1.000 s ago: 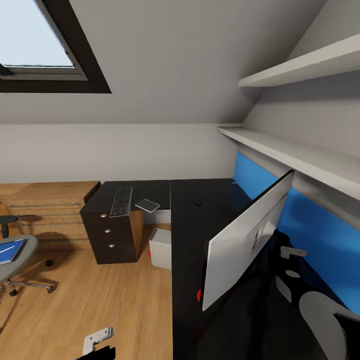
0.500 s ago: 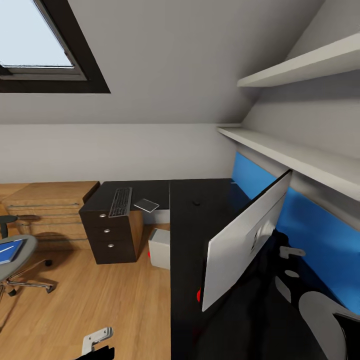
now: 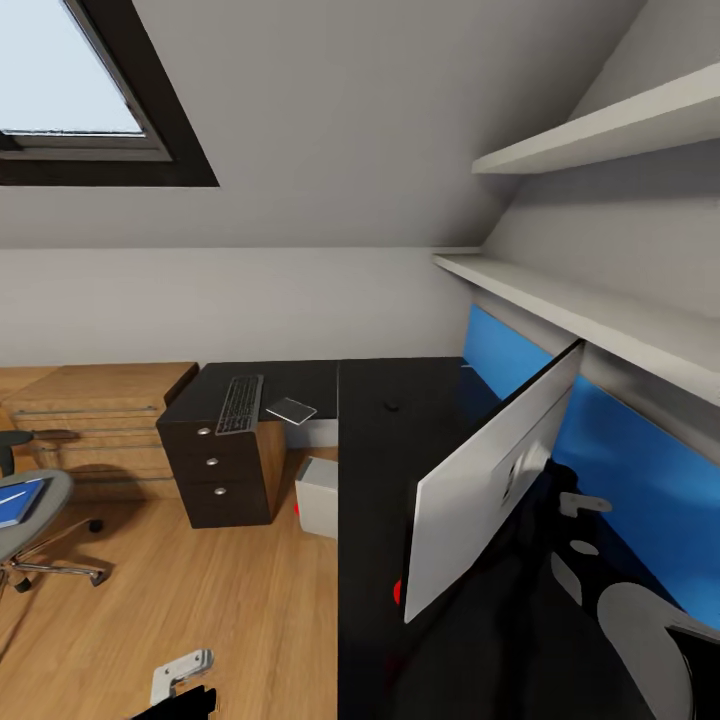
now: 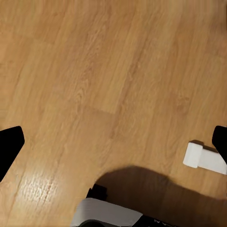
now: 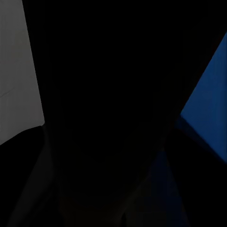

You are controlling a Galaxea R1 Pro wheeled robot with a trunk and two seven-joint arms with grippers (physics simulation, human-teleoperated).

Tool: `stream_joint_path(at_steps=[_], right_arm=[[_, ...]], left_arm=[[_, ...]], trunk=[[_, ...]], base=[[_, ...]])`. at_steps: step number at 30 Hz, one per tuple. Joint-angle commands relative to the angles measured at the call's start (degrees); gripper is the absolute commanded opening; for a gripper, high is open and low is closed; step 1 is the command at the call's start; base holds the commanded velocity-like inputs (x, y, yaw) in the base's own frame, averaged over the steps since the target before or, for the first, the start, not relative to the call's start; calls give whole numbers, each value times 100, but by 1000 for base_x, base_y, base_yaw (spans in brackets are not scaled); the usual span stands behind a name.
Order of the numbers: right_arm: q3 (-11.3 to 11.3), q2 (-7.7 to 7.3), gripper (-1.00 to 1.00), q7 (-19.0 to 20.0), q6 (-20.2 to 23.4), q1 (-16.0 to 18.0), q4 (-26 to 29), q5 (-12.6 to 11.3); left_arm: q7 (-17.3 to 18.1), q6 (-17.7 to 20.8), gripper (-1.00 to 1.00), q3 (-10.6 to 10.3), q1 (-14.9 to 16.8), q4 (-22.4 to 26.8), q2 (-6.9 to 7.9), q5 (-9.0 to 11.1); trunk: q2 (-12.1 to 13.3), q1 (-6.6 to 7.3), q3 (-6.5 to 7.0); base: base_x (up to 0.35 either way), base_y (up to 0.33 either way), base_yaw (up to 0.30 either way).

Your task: In the bedroom, organize the workspace by keeping the computer under the desk, ensuring the monitor is on the desk, placing the keyboard on the desk next to the monitor, placing the mouse on the desk next to the keyboard, moving the folder from the swivel chair onto the desk next to the mouse, stacking the notebook on top of the folder with the pen on top of the notebook, and positioning the swivel chair next to the desk.

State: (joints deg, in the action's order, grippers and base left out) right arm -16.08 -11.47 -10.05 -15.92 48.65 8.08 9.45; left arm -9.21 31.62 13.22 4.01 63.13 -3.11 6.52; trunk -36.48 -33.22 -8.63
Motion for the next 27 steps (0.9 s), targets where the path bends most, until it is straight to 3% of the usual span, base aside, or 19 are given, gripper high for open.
stream_joint_path(at_steps=[1, 2, 6, 8, 9, 27], right_arm=[[35, -3, -100, -26, -34, 4, -26, -14], [36, 1, -100, -24, -26, 4, -26, -14], [35, -2, -100, -30, -25, 4, -26, -14], [35, -4, -100, -32, -25, 4, -30, -14], [36, 2, -100, -32, -25, 4, -28, -14], [44, 3, -100, -26, -25, 4, -26, -14]], left_arm=[[-43, -19, 100, 22, 3, 134, 9, 66], [-62, -493, 100, 118, 3, 1554, -5, 72], [-62, -508, 100, 112, 3, 2348, -39, 91], [-58, -503, 100, 122, 3, 2391, -70, 132], [-55, -513, 100, 122, 3, 2204, -189, 218], [-63, -534, 100, 111, 3, 2082, -190, 211]], trunk=[[-7, -2, -11], [-7, -2, -11], [-7, -2, -11], [-7, -2, -11], [-7, -2, -11], [-7, -2, -11]], base=[[0, 0, 0], [0, 0, 0], [0, 0, 0], [0, 0, 0], [0, -91, 0], [0, -99, 0]])
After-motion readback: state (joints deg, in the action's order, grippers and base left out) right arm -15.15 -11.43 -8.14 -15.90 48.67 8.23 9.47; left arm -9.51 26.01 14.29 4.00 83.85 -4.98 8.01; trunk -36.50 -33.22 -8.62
